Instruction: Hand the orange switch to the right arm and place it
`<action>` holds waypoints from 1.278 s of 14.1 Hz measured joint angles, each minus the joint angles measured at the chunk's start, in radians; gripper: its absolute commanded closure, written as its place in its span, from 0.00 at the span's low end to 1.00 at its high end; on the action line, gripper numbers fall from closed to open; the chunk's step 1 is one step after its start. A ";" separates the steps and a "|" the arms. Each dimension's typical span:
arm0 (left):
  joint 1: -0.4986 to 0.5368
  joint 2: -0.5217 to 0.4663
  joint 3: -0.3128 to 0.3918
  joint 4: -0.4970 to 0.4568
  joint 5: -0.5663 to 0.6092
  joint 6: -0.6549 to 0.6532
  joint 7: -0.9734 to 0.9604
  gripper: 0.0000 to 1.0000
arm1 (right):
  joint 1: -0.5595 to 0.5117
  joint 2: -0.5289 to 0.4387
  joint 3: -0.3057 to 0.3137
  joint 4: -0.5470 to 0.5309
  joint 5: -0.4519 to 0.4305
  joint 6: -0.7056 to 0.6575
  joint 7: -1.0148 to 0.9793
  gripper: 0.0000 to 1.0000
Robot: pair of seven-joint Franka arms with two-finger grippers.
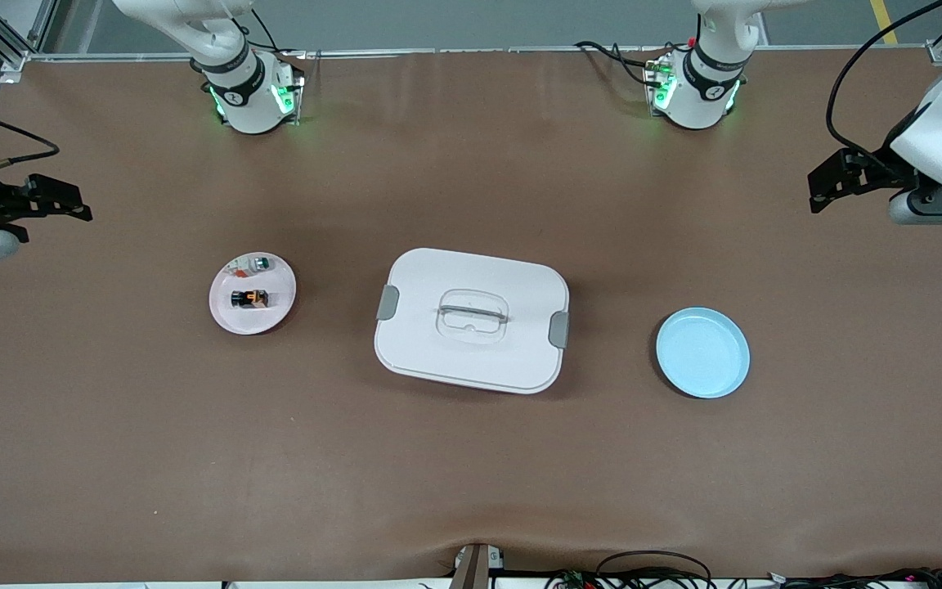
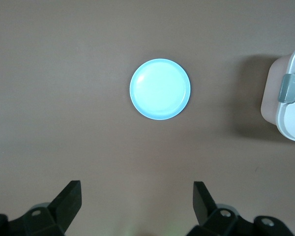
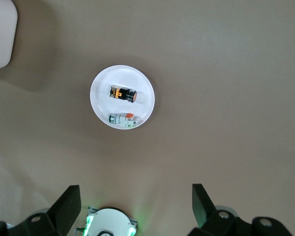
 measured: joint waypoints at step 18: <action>0.032 -0.012 0.002 0.022 -0.068 -0.001 0.010 0.00 | -0.018 0.007 0.006 0.165 0.000 -0.035 0.112 0.00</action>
